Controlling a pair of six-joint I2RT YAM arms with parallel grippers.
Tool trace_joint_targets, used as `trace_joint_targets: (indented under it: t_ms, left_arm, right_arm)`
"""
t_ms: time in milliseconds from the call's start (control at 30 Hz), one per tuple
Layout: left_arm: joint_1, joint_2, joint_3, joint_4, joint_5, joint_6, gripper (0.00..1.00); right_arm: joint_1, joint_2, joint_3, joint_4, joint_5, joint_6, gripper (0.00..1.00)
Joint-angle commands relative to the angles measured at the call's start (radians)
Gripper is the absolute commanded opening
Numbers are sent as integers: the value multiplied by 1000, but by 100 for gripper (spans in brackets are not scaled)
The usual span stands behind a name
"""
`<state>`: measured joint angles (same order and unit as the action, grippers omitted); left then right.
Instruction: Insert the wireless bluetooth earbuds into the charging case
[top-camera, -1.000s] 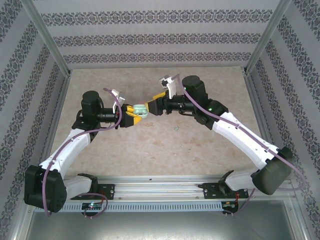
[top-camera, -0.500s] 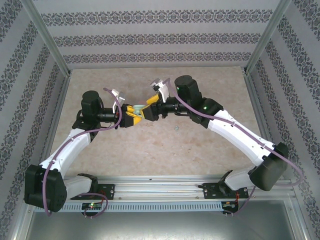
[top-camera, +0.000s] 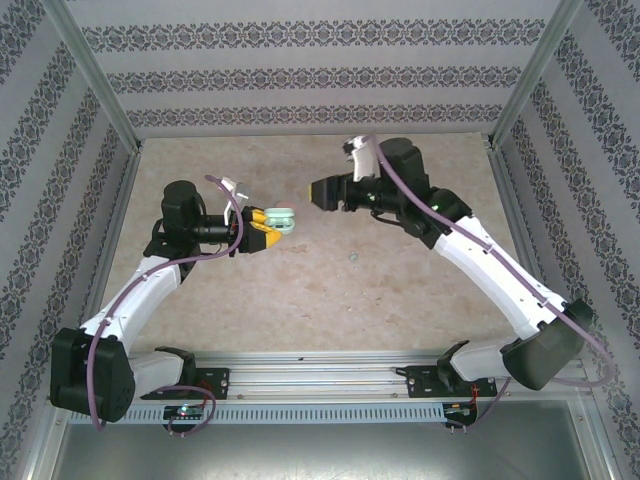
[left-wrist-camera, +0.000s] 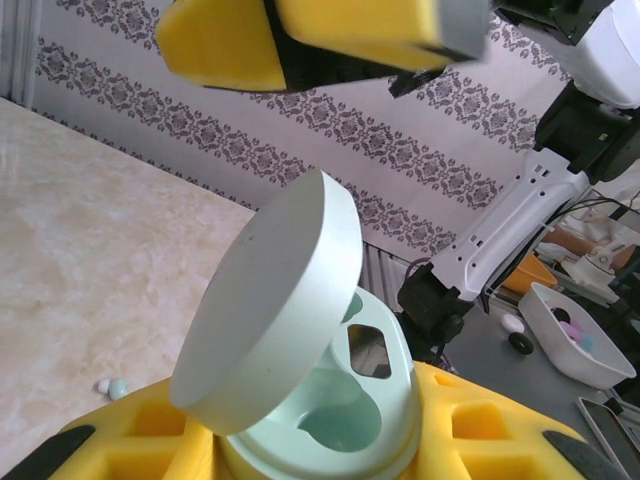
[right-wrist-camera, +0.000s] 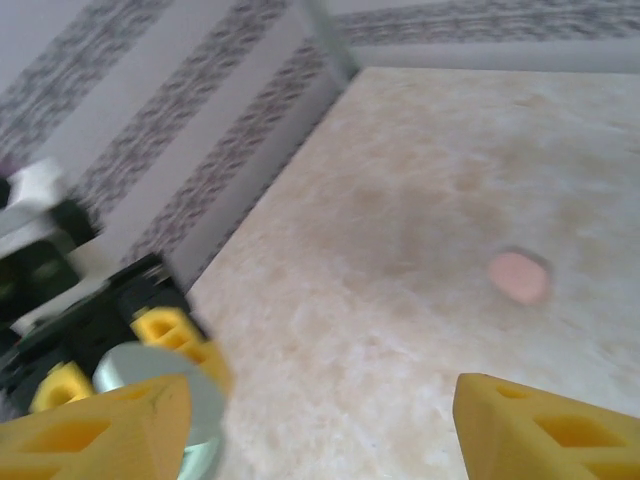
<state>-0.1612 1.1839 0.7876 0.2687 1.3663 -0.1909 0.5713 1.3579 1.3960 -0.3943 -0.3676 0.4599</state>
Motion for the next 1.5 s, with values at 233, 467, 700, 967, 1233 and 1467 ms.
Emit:
trace_joint_targets:
  t_ms: [233, 467, 700, 967, 1233, 1467]
  left_arm:
    - [17, 24, 9, -37, -27, 71, 15]
    - [18, 42, 22, -64, -34, 97, 15]
    - [23, 35, 19, -113, -41, 136, 15]
    - [24, 36, 10, -107, -41, 141, 15]
    - [25, 48, 9, -79, -36, 124, 15]
    - [24, 53, 11, -73, -33, 120, 15]
  right_arm:
    - [-138, 266, 110, -237, 143, 257, 60]
    - [-138, 608, 397, -416, 243, 218, 53]
    - [-132, 876, 639, -517, 318, 238, 50]
    - [-122, 1045, 847, -635, 370, 251, 50]
    - [-123, 1120, 923, -634, 387, 261, 48]
    - [-126, 1197, 997, -655, 411, 263, 46]
